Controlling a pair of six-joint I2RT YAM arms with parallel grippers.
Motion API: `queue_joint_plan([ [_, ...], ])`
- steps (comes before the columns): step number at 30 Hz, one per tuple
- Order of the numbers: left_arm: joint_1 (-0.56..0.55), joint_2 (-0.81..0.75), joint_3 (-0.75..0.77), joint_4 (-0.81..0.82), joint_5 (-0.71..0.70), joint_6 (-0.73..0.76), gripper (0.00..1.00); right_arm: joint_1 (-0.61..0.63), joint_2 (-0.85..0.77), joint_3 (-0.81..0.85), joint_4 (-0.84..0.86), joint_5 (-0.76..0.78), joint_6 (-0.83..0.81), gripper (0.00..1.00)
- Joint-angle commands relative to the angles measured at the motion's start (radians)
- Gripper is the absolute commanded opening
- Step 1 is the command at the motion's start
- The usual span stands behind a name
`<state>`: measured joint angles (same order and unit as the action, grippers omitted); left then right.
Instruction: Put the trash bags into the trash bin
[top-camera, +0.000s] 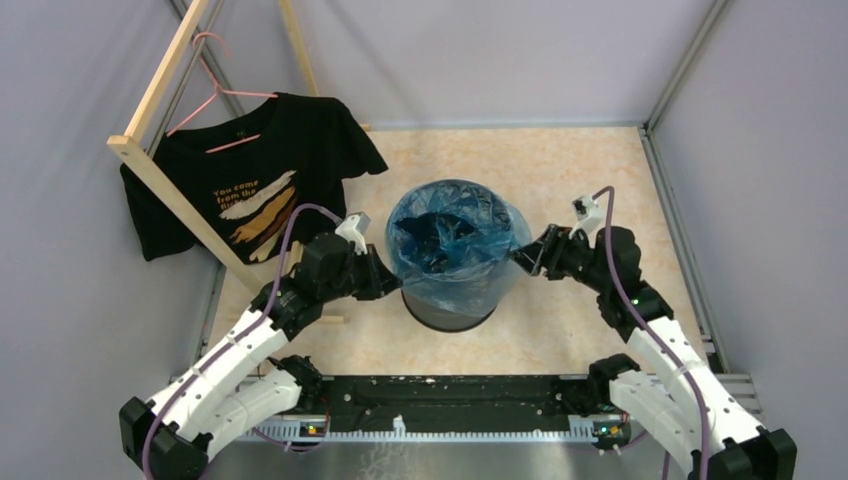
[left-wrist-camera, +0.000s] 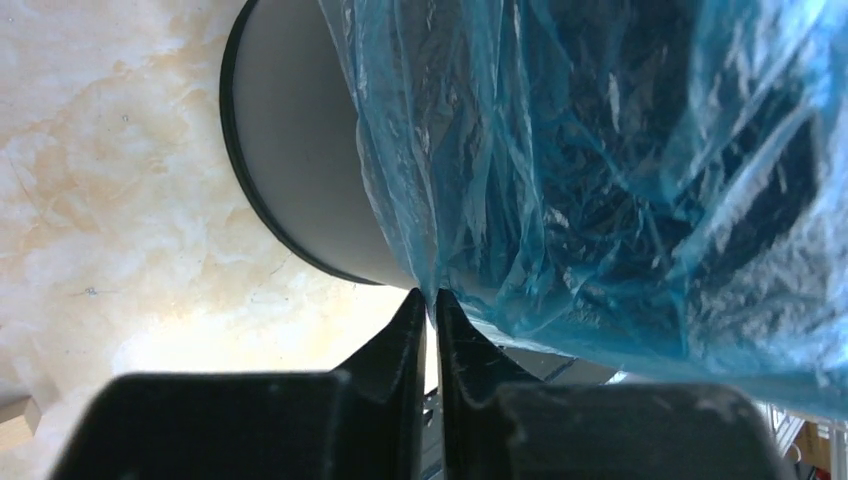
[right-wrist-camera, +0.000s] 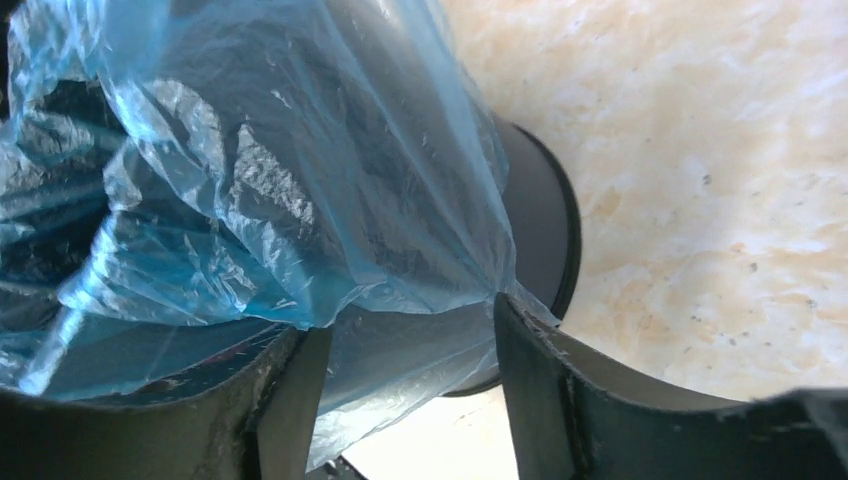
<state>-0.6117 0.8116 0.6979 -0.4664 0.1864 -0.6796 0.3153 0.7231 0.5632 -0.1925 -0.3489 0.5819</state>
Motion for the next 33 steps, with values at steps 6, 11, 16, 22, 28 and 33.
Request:
queue_joint_plan([
  [6,-0.004,0.122,-0.016,0.085,-0.003,0.006,0.00,-0.004,0.105,-0.057,0.236,-0.225,-0.117,0.27],
  [11,-0.005,0.175,-0.080,0.146,0.009,-0.038,0.00,-0.004,0.137,0.001,0.145,-0.208,-0.153,0.09],
  [16,-0.005,0.197,-0.141,0.205,0.027,-0.063,0.00,-0.004,0.119,0.101,0.018,-0.161,-0.175,0.00],
  [22,-0.006,0.201,-0.148,0.209,0.032,-0.074,0.00,-0.004,0.126,0.107,0.002,-0.085,-0.154,0.00],
  [28,-0.006,0.163,-0.133,0.178,0.014,-0.069,0.00,-0.004,0.268,0.028,0.060,0.003,-0.137,0.00],
  [33,-0.006,0.161,-0.115,0.132,-0.035,-0.057,0.00,-0.002,0.341,-0.020,0.097,-0.079,-0.113,0.00],
])
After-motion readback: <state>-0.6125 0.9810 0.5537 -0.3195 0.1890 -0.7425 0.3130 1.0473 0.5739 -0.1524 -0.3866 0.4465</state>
